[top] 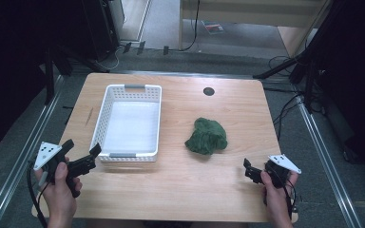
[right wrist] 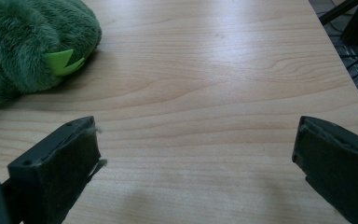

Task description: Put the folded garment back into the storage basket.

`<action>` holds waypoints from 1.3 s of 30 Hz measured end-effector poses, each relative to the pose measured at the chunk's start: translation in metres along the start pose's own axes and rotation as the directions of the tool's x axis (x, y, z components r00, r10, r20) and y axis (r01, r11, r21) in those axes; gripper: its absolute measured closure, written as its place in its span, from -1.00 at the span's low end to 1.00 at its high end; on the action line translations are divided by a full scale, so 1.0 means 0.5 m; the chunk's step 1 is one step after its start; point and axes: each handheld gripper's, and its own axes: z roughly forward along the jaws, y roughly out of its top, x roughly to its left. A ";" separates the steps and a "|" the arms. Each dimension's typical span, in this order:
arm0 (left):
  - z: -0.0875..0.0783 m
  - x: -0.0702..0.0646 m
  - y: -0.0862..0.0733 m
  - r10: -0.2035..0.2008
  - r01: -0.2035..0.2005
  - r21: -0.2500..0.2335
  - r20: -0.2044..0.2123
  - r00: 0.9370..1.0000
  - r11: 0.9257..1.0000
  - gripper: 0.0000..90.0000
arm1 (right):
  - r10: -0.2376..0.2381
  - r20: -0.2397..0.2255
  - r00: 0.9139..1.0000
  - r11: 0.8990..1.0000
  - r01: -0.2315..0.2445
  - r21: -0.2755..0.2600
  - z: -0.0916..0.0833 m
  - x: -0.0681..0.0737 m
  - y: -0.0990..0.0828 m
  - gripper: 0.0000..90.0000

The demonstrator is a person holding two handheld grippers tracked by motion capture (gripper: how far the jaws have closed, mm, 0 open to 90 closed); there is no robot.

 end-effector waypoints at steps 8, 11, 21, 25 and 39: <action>0.032 -0.039 0.015 0.027 -0.029 0.042 0.046 0.999 0.999 -0.94 | 0.000 -0.003 1.000 1.000 0.000 0.000 0.000 0.000 0.000 -0.98; 0.043 -0.056 0.019 0.035 -0.039 0.057 0.070 0.997 0.998 -0.95 | 0.000 -0.004 1.000 1.000 0.000 0.000 0.000 -0.001 0.000 -0.98; 0.077 -0.104 0.033 0.059 -0.068 0.079 0.119 0.991 0.995 -0.94 | 0.002 -0.006 1.000 1.000 -0.002 0.000 0.000 -0.001 0.000 -0.98; 0.093 -0.129 0.040 0.068 -0.081 0.087 0.140 0.988 0.993 -0.94 | 0.003 -0.005 1.000 1.000 -0.003 0.000 0.000 -0.001 0.000 -0.98; 0.147 -0.204 0.057 0.084 -0.110 0.136 0.179 0.980 0.985 -0.94 | 0.007 -0.009 1.000 1.000 -0.007 -0.001 0.000 -0.002 0.000 -0.98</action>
